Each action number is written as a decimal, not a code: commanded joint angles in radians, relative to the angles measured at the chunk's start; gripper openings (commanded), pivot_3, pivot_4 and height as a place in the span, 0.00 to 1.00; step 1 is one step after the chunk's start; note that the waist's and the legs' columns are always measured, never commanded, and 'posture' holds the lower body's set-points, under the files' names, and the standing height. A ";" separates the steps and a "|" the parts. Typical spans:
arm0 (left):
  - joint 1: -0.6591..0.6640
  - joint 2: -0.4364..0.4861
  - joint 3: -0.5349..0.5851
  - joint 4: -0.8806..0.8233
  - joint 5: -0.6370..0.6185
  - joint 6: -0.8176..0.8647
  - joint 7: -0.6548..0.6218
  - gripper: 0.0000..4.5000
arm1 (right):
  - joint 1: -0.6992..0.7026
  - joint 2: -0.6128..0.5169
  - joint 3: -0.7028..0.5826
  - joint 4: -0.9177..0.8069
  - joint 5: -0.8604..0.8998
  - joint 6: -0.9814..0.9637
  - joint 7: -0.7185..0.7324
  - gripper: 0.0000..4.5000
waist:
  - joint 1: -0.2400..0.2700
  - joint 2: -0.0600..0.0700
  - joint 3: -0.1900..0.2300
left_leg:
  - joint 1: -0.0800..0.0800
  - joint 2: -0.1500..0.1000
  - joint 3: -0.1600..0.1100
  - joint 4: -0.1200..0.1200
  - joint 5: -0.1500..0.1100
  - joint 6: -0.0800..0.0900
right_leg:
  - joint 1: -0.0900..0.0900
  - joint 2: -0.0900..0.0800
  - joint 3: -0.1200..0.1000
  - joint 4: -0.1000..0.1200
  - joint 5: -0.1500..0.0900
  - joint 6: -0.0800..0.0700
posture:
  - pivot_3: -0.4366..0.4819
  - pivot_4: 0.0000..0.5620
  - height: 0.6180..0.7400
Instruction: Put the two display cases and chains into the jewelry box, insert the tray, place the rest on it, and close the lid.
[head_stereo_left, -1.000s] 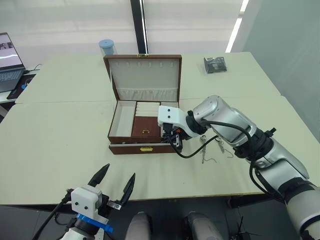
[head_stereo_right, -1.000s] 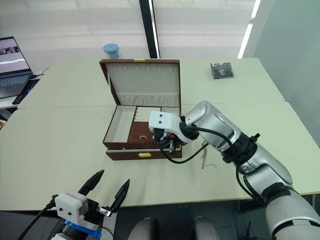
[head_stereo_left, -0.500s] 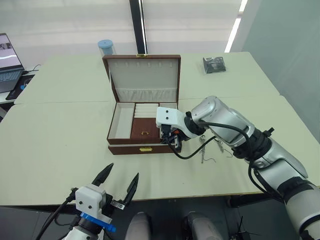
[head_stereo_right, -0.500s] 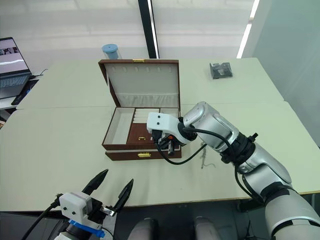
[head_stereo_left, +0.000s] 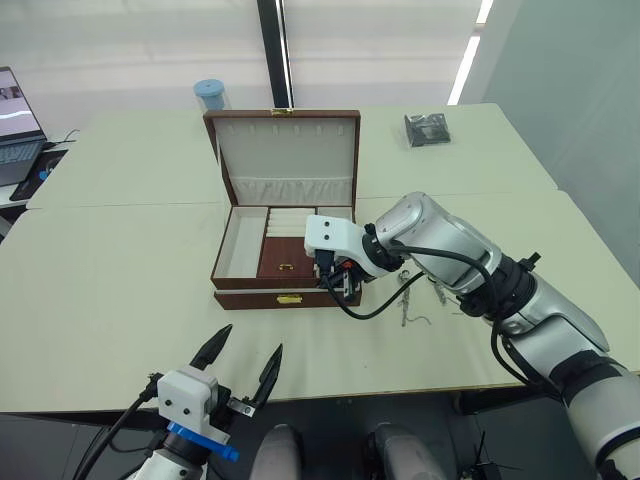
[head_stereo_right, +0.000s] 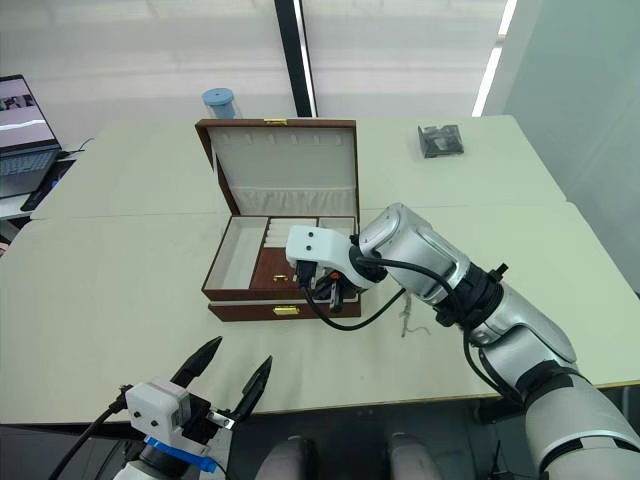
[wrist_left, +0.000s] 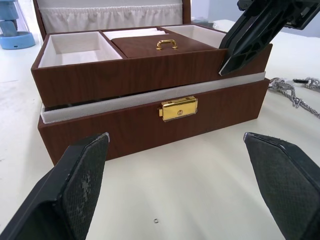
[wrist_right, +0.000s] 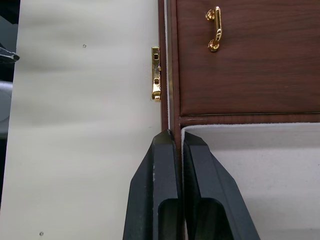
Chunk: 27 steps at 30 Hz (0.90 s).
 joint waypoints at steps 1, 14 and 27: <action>0.006 0.000 -0.008 -0.047 0.007 0.000 0.011 1.00 | -0.030 0.018 0.000 -0.011 0.008 -0.002 0.001 0.00 | -0.001 0.000 0.000 | 0.000 0.000 0.000 0.000 0.000 0.000 | 0.000 0.000 0.000 0.000 0.000 0.000 | 0.48 0.27 1.00; -0.006 0.006 -0.018 -0.080 0.009 0.042 0.027 1.00 | -0.039 0.021 0.003 0.021 0.003 -0.013 0.003 0.00 | -0.001 0.000 0.000 | 0.000 0.000 0.000 0.000 0.000 0.000 | -0.001 0.000 0.000 0.001 0.000 0.000 | 0.48 0.27 1.00; -0.027 0.009 -0.018 -0.100 0.006 0.083 0.029 1.00 | -0.025 -0.011 0.021 0.006 -0.005 -0.024 0.014 0.00 | 0.001 0.000 0.000 | 0.000 0.000 0.000 0.000 0.000 0.000 | -0.001 0.000 0.000 0.001 0.000 0.000 | 0.48 0.27 1.00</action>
